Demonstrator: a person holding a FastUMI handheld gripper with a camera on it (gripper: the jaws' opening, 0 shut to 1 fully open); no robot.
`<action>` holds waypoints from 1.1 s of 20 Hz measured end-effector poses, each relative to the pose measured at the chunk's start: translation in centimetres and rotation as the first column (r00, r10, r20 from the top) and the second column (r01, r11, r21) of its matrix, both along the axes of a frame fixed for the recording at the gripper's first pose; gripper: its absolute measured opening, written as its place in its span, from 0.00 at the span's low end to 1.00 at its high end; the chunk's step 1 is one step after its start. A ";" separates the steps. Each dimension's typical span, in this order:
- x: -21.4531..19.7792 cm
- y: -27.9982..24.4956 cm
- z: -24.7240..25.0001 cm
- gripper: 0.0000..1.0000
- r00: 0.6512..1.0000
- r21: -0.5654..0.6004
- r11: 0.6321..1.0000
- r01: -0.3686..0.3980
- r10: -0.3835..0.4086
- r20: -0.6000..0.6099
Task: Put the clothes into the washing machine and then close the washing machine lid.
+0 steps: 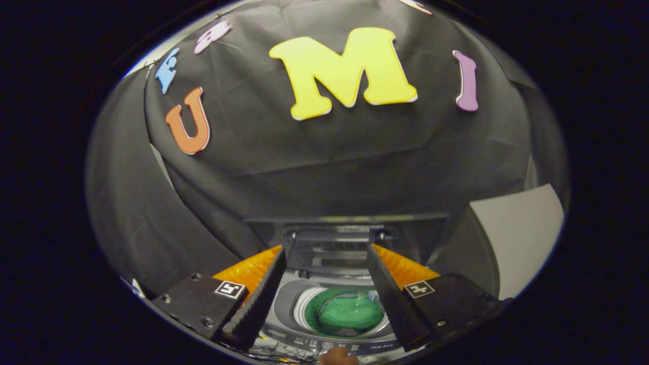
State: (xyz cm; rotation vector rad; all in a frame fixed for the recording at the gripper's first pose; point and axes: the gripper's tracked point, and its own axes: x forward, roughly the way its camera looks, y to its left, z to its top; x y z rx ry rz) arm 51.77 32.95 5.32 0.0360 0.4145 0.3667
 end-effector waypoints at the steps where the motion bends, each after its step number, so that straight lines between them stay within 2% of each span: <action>1: 0.6 0.0 1.2 0.99 0.999 -0.005 1.000 0.001 0.000 0.037; 4: 2.8 0.4 2.4 0.99 0.996 -0.051 0.999 0.002 0.002 0.090; 7: 5.5 0.2 2.3 0.99 0.995 -0.055 0.997 0.045 -0.040 0.092; 14: 11.1 0.8 -0.8 0.99 0.995 -0.032 0.995 0.099 -0.098 0.034; 22: 13.9 2.4 -4.0 0.99 0.995 -0.078 0.992 0.103 -0.104 -0.012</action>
